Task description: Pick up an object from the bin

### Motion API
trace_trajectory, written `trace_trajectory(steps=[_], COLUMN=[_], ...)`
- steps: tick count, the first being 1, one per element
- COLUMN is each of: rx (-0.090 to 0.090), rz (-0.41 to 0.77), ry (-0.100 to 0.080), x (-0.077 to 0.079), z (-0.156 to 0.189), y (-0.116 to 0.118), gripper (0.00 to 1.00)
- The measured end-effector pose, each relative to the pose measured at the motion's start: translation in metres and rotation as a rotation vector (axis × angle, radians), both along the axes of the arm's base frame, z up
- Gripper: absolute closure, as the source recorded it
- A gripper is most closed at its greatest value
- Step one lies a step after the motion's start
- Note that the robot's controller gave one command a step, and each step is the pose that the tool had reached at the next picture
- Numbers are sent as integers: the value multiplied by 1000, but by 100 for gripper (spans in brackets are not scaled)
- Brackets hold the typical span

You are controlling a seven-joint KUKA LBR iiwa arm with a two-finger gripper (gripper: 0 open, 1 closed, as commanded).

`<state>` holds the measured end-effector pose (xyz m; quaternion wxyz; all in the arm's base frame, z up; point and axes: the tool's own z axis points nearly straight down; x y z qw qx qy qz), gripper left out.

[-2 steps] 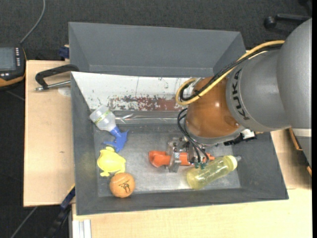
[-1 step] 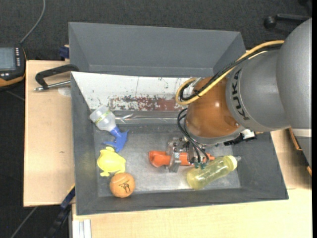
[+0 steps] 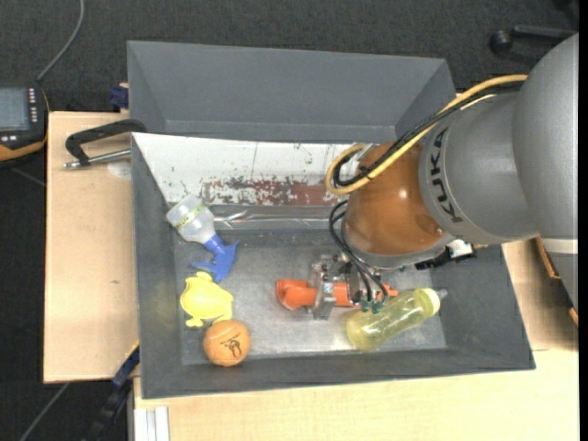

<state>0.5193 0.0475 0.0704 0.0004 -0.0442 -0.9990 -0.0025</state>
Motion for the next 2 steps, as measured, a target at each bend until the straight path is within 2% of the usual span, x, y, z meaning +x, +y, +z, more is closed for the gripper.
trace_trajectory(steps=[1, 2], rx=[1, 1], rz=[404, 404], ry=[-8, -7], x=[-9, -9], z=[64, 64], y=[2, 2], gripper=[100, 100])
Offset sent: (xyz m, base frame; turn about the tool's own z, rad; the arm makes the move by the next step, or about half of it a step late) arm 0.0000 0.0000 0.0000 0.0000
